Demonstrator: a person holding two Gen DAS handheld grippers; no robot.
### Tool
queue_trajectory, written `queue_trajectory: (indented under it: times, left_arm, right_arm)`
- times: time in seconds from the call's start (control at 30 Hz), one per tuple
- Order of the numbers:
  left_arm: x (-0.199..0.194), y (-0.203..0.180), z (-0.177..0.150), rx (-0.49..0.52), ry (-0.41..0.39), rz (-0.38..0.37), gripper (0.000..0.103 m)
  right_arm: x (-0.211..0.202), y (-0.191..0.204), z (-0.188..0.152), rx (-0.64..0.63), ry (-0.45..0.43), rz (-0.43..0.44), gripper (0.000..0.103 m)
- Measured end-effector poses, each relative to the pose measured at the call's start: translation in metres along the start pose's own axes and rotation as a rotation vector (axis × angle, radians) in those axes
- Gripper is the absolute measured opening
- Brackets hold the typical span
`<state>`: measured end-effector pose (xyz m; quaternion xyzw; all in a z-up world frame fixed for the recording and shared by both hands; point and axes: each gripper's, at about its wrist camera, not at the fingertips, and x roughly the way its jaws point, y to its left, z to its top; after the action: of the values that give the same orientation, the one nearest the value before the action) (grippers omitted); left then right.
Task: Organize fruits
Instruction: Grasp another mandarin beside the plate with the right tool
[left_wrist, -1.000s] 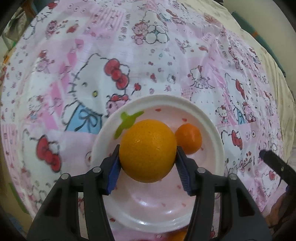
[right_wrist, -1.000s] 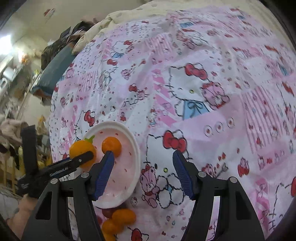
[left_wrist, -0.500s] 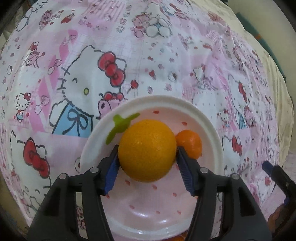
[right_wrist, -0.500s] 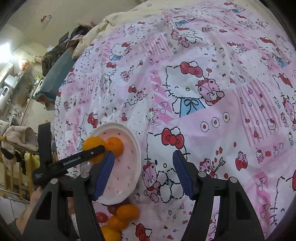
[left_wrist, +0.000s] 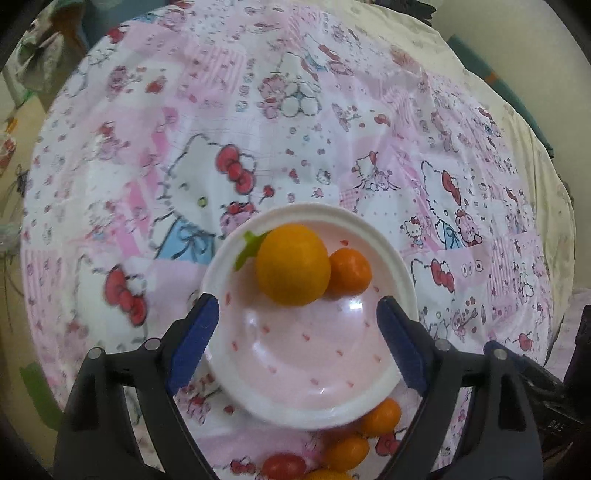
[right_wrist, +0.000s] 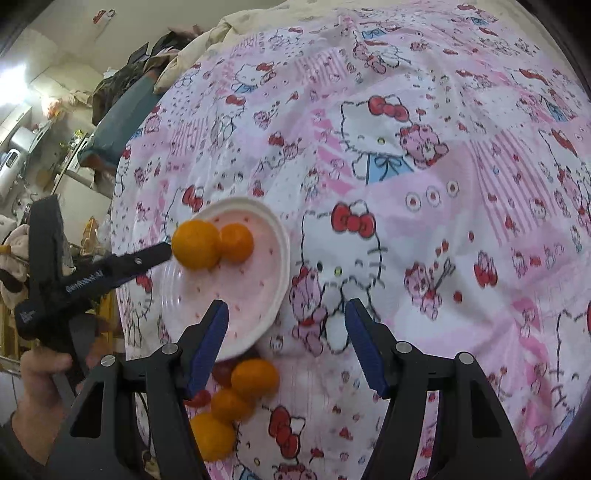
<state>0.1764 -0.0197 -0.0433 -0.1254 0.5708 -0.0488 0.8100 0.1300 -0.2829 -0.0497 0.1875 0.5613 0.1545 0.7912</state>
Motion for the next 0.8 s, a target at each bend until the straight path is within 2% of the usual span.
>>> queue_trajectory:
  times: [0.1,0.27,0.43,0.6,0.8]
  left_arm:
    - [-0.017,0.007,-0.012,-0.014,-0.015,0.01,0.085]
    - [-0.047,0.013,-0.042,0.043,-0.058,0.052,0.085]
    - [-0.067,0.029,-0.067,0.006,-0.08,0.049,0.085]
    - [-0.076,0.035,-0.089,0.024,-0.1,0.099,0.085]
    - [-0.074,0.047,-0.105,-0.006,-0.102,0.102,0.085]
  right_arm:
    - [-0.003,0.001,-0.009,0.011,0.005,0.009,0.068]
    - [-0.009,0.006,-0.02,0.028,0.005,0.044,0.068]
    - [-0.008,0.013,-0.028,0.034,0.018,0.068,0.068]
    - [0.005,0.016,-0.041,0.045,0.066,0.074,0.068]
    - [0.036,0.014,-0.054,0.112,0.157,0.122,0.068]
